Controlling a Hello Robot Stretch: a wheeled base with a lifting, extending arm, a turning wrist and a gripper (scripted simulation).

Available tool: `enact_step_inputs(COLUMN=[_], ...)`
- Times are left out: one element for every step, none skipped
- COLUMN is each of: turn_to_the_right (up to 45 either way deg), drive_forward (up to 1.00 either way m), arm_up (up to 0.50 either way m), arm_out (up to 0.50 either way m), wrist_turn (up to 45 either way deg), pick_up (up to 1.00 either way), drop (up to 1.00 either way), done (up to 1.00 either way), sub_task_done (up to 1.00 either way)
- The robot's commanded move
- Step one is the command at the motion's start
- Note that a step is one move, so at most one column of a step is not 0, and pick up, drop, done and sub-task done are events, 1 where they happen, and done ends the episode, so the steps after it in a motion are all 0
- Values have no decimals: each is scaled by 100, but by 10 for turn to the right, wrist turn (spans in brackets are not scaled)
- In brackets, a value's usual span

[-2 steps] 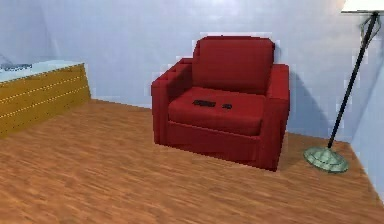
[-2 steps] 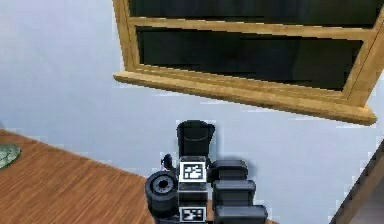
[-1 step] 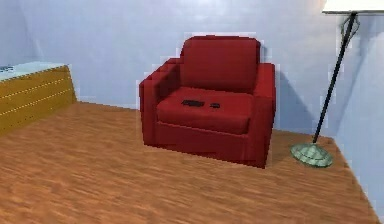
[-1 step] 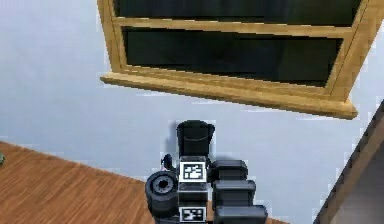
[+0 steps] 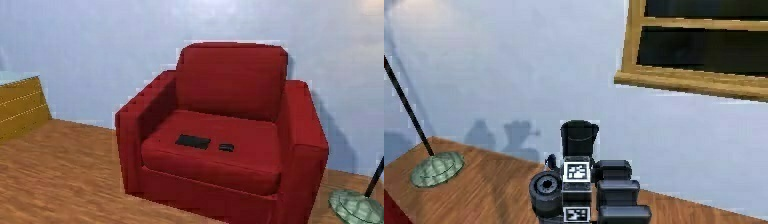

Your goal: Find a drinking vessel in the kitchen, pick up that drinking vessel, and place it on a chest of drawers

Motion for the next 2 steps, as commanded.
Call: enact_step_inputs(turn_to_the_right=[-450, -30], drive_forward=[0, 0], arm_up=[0, 0], arm_out=[0, 0], wrist_turn=[0, 0], pick_up=[0, 0], drop=[0, 0], done=[0, 0], sub_task_done=[0, 0])
